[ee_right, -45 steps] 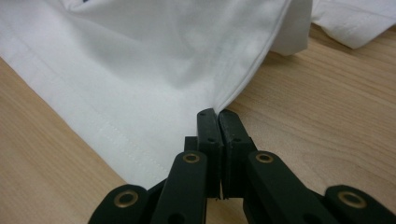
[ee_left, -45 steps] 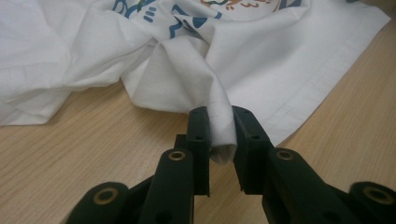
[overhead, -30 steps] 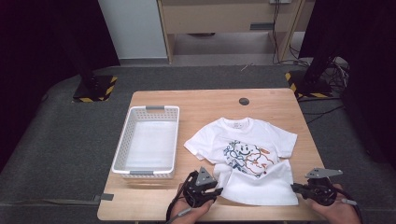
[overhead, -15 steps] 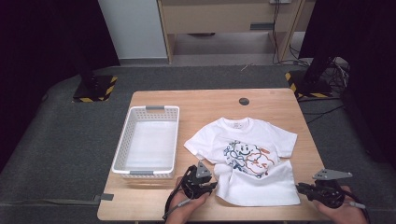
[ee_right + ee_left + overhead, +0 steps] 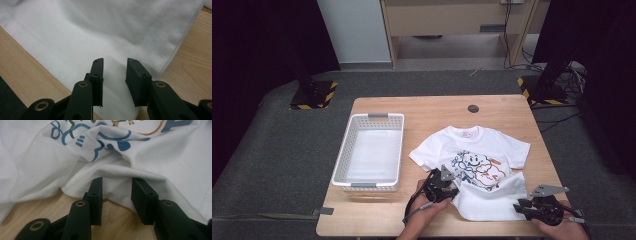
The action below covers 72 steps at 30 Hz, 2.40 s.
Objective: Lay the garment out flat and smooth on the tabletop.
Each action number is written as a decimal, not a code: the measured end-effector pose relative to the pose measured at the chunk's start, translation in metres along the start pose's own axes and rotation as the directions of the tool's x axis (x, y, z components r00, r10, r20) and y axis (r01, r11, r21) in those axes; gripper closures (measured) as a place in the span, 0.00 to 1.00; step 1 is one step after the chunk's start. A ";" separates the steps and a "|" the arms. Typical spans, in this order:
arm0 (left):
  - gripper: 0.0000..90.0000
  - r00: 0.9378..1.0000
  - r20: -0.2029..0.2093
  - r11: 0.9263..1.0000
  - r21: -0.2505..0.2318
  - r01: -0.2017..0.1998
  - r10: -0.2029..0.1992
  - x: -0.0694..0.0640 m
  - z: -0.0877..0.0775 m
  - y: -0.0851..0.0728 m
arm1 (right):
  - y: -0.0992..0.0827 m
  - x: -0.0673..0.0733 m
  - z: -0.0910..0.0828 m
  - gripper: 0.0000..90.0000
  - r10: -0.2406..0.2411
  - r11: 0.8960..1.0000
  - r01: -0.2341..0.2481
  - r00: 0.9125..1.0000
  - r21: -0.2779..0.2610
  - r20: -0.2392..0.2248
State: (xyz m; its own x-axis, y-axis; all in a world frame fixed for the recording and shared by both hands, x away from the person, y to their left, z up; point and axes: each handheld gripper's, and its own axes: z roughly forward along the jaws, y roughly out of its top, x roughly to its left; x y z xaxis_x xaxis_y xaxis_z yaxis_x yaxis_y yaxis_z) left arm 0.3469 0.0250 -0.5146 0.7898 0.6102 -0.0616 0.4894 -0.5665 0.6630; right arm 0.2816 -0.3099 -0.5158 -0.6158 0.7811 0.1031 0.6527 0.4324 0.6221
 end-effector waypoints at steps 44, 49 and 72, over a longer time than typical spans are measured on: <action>0.51 0.988 -0.144 0.999 -0.002 0.047 -0.047 0.023 0.002 0.004 | 0.065 -0.037 0.037 0.42 0.074 0.982 -0.051 0.989 -0.183 0.124; 0.53 0.987 -0.149 0.998 -0.002 0.057 -0.057 0.035 0.011 0.008 | 0.070 -0.041 0.068 0.40 0.073 0.989 -0.054 0.988 -0.134 0.137; 0.45 0.988 -0.155 1.000 -0.011 0.011 -0.012 0.017 -0.029 -0.018 | 0.035 -0.016 0.016 0.39 0.023 0.984 0.001 0.991 -0.178 0.131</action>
State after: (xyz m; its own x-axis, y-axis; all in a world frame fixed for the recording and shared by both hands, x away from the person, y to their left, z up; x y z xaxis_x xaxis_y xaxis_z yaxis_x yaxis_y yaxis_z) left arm 0.3407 0.0623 -0.5059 0.7170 0.6955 0.0464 0.4939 -0.5538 0.6704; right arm 0.3211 -0.2997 -0.5083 -0.5378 0.8429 0.0152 0.5631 0.3458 0.7506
